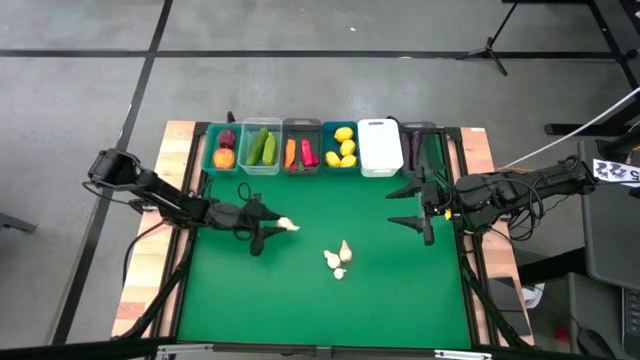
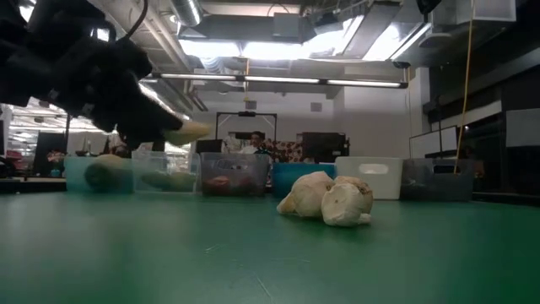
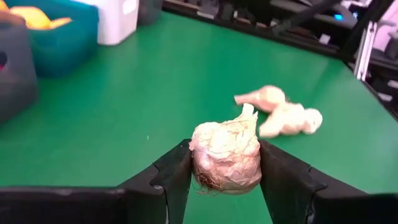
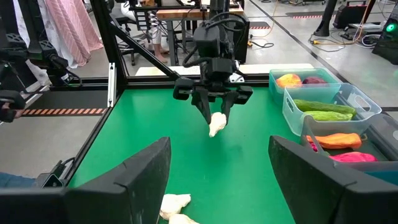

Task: Sort produce into baskets
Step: Put the garlic into the white bin

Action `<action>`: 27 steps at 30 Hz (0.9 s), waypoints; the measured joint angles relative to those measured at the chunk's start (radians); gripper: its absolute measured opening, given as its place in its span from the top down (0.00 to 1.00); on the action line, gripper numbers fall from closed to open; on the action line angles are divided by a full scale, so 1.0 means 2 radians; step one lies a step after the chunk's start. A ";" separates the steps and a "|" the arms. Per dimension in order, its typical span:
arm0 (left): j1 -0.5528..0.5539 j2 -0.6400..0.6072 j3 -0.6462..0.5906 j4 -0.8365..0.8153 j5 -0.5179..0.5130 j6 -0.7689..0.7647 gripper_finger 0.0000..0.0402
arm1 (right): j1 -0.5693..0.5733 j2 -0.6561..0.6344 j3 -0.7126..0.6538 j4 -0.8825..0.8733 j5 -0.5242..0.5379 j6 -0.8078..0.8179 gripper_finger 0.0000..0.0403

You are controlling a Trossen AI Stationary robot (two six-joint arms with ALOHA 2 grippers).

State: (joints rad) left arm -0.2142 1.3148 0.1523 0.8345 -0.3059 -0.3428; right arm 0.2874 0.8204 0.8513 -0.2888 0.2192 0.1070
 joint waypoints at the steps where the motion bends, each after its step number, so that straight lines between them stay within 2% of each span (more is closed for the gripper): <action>1: 0.000 0.000 0.005 -0.001 -0.005 0.000 0.59 | 0.000 0.000 0.000 0.000 0.000 0.000 0.33; 10: 0.009 0.000 0.046 -0.006 -0.044 -0.002 0.59 | 0.000 0.000 0.000 0.000 0.000 0.000 0.33; 21: 0.063 0.000 0.090 -0.009 -0.046 -0.016 0.59 | 0.000 0.000 0.000 0.000 0.000 -0.001 0.33; 27: 0.093 0.000 0.134 -0.091 -0.041 -0.013 0.59 | 0.000 0.000 0.000 0.000 0.000 -0.003 0.33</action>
State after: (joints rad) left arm -0.0290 1.3155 0.4203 0.6530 -0.3888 -0.3683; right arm 0.2874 0.8204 0.8513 -0.2890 0.2192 0.1005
